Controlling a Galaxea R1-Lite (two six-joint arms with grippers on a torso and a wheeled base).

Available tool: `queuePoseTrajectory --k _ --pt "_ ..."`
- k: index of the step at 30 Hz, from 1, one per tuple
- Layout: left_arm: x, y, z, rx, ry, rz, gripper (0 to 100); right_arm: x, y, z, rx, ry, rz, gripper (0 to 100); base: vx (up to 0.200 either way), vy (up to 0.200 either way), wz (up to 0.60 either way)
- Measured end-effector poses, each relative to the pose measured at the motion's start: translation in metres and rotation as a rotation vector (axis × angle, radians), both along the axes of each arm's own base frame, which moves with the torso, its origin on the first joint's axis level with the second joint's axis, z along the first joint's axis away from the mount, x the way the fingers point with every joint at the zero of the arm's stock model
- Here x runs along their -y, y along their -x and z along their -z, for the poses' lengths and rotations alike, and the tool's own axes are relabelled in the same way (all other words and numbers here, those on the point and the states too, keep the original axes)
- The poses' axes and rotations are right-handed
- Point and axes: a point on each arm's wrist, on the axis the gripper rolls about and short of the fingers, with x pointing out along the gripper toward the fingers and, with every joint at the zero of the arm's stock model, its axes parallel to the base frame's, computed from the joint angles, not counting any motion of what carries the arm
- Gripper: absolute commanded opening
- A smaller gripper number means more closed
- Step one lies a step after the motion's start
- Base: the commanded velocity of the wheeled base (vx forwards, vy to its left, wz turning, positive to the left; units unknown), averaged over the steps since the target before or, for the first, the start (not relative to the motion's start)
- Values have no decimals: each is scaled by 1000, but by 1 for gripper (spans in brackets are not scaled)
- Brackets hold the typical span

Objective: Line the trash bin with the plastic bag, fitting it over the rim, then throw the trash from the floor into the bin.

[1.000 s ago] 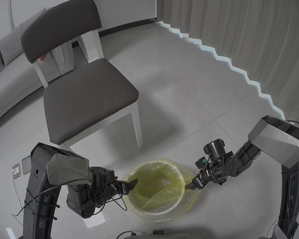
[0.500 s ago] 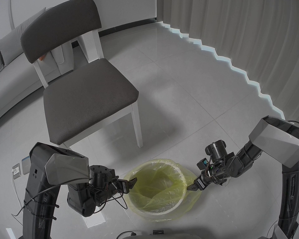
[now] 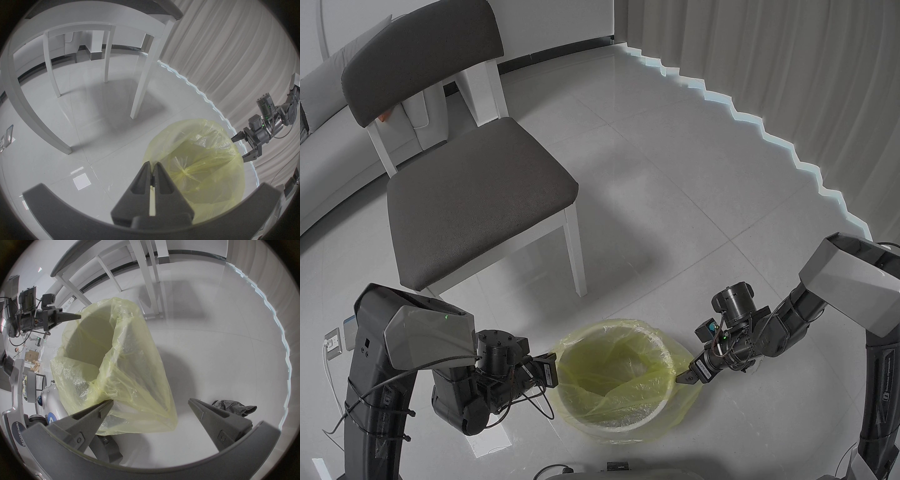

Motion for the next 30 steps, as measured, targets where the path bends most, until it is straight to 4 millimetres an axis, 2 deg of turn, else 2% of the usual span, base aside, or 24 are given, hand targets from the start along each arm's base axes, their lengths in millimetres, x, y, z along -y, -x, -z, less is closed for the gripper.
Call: queuePoseTrajectory --k 10,16,23,30 --pt "-28 15 -9 -25 -4 -49 0 16 0 0 -5 4 36 100 0 0 0" --pt "-40 23 -11 -18 2 -67 0 26 0 -10 11 -5 59 100 0 0 0" --pt "-38 19 3 -34 -5 -67 0 32 5 -20 22 -10 67 100 0 0 0" --pt "-26 6 25 -77 -42 -41 0 37 8 -22 21 -8 75 100 0 0 0"
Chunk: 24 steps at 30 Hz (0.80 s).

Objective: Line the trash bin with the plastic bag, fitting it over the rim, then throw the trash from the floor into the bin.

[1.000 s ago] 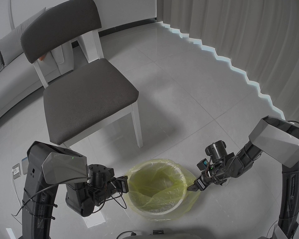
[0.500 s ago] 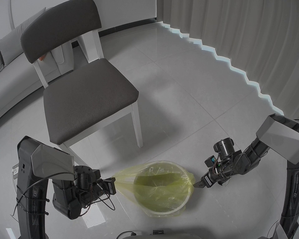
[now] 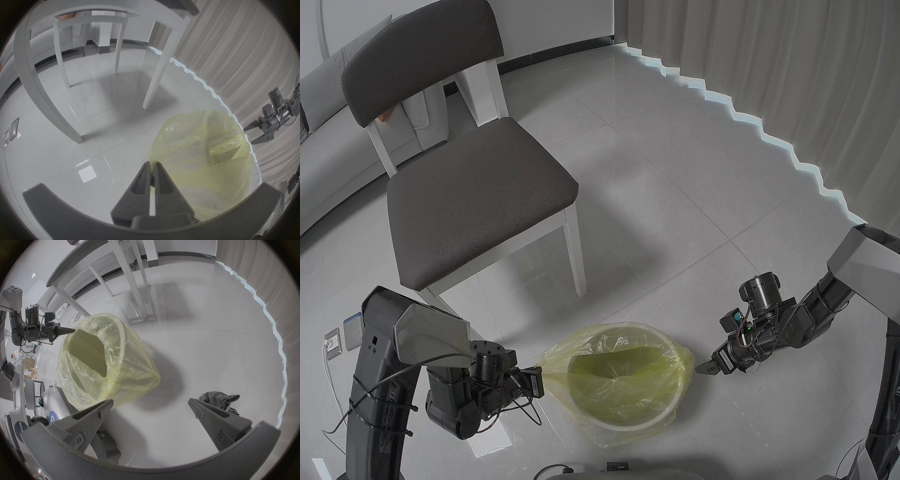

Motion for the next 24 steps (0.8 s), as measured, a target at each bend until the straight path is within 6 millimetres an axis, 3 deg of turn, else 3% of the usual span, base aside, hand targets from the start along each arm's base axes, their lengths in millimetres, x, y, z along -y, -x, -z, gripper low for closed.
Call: queuePoseTrajectory --k 8,13,24 --pt "12 -18 4 -19 -42 28 0 13 -5 -7 22 -2 34 100 0 0 0" --pt "24 -26 5 -49 -57 55 0 34 -13 -14 50 2 77 100 0 0 0" --pt "43 -32 -1 -48 -89 121 0 64 -24 -23 49 21 138 100 0 0 0"
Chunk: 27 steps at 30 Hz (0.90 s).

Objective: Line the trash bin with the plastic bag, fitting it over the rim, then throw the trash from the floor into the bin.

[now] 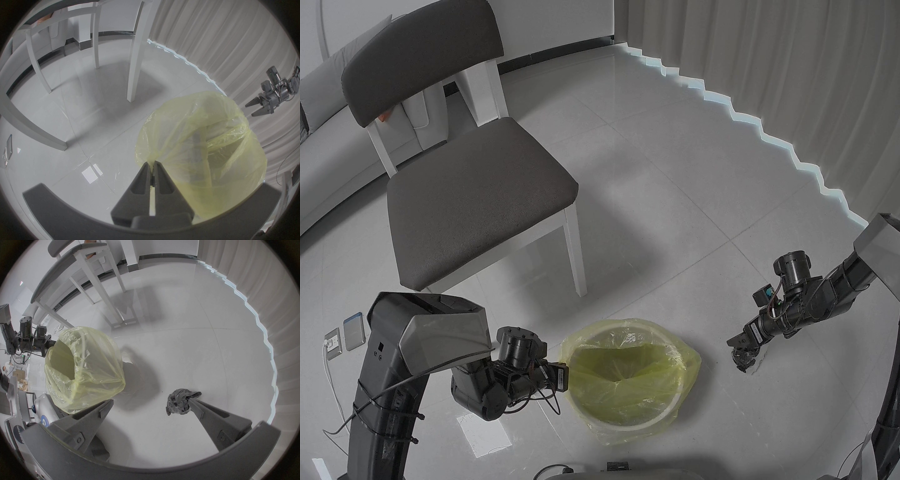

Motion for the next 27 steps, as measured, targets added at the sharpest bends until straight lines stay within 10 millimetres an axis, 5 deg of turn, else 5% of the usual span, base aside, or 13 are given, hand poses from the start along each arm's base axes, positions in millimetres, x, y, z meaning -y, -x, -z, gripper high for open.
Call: queuePoseTrajectory --k 3,4,27 --pt "0 1 -1 2 -6 6 0 6 -6 -2 4 1 16 100 0 0 0" --pt "-1 1 -2 2 -7 6 100 8 -8 -2 1 2 23 100 0 0 0" --pt "-26 19 -32 54 38 -47 100 50 -67 58 -92 135 102 100 0 0 0"
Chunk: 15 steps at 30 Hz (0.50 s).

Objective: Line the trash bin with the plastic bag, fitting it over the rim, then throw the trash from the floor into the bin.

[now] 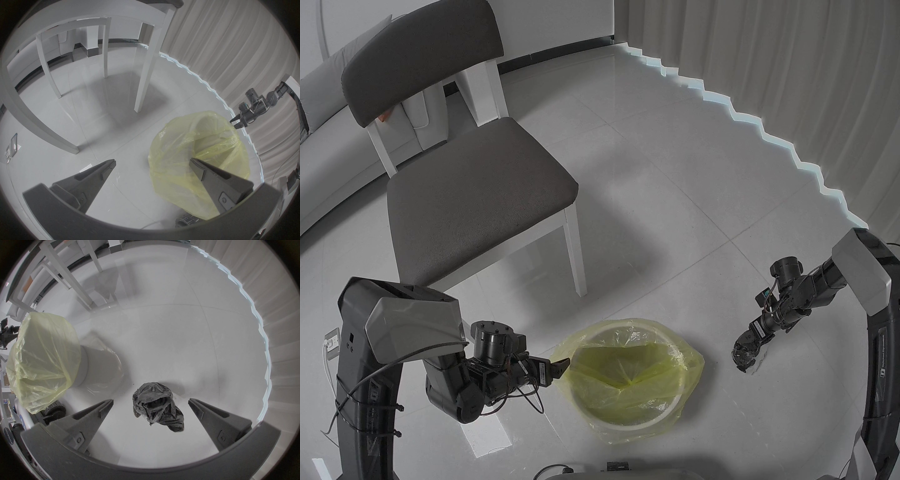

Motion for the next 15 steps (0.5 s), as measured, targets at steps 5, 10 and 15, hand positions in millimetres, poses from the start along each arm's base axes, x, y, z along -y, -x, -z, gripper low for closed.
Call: queuePoseTrajectory --k 5,10,15 --pt "-2 2 -3 3 2 -4 100 -1 -10 8 -81 4 -3 100 0 0 0" --pt "-4 3 -9 15 8 -8 100 -2 -19 11 -127 9 -12 0 0 0 0" --pt "-6 3 -16 28 14 -15 100 0 -26 14 -132 15 -20 0 0 0 0"
